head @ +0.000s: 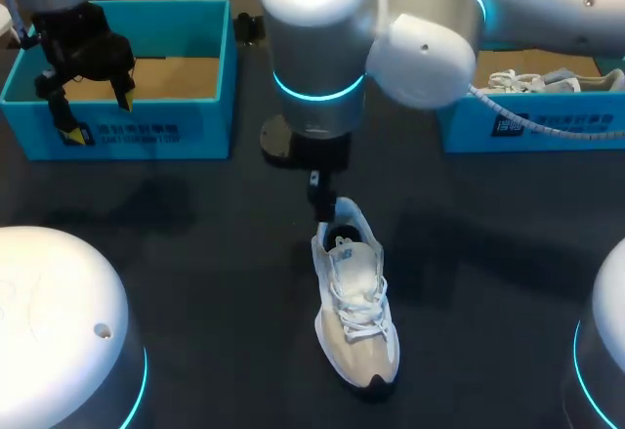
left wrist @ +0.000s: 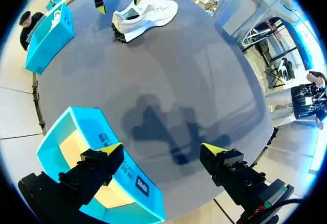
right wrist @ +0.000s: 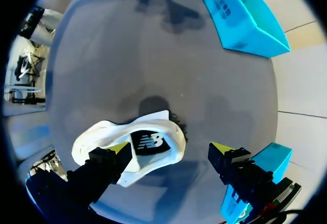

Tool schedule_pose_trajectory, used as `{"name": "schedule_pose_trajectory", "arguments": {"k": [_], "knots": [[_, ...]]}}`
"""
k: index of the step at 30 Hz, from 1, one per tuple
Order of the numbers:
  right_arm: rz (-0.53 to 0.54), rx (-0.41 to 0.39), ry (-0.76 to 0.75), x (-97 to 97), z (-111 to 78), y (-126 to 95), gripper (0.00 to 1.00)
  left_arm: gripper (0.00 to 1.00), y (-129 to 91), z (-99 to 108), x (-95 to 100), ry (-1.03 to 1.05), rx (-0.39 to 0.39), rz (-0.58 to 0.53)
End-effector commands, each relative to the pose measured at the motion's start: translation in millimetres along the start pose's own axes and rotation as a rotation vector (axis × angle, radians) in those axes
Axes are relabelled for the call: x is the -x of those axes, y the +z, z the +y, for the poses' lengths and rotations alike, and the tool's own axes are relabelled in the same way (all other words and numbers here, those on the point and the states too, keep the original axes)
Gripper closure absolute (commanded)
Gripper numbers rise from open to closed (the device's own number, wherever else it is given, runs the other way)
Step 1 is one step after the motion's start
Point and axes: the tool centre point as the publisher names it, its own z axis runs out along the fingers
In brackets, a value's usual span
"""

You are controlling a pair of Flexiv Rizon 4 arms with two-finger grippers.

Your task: Take the shoe out of the shoebox, open the shoe tongue, remove and reinsert the insole, then place the shoe into the shoebox

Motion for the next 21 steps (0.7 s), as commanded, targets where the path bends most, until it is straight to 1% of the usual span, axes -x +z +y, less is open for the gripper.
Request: {"name": "schedule_pose_trajectory", "arguments": {"k": [1, 11, 13, 21], "knots": [[0.017, 0.012, -0.022, 6.1, -1.8, 16.5, 0.00, 0.00, 0.4, 0.4, -0.4, 0.001, 0.001, 0.000], [0.016, 0.014, -0.079, 4.5, -2.4, 41.3, 0.00, 0.00, 0.4, 0.4, -0.4, 0.001, 0.001, 0.000], [0.017, 0.000, -0.082, 5.4, -3.0, 44.7, 0.00, 0.00, 0.4, 0.4, -0.4, 0.001, 0.001, 0.000], [0.030, 0.000, -0.103, 10.6, -3.6, 63.3, 0.00, 0.00, 0.4, 0.4, -0.4, 0.001, 0.001, 0.000]]}}
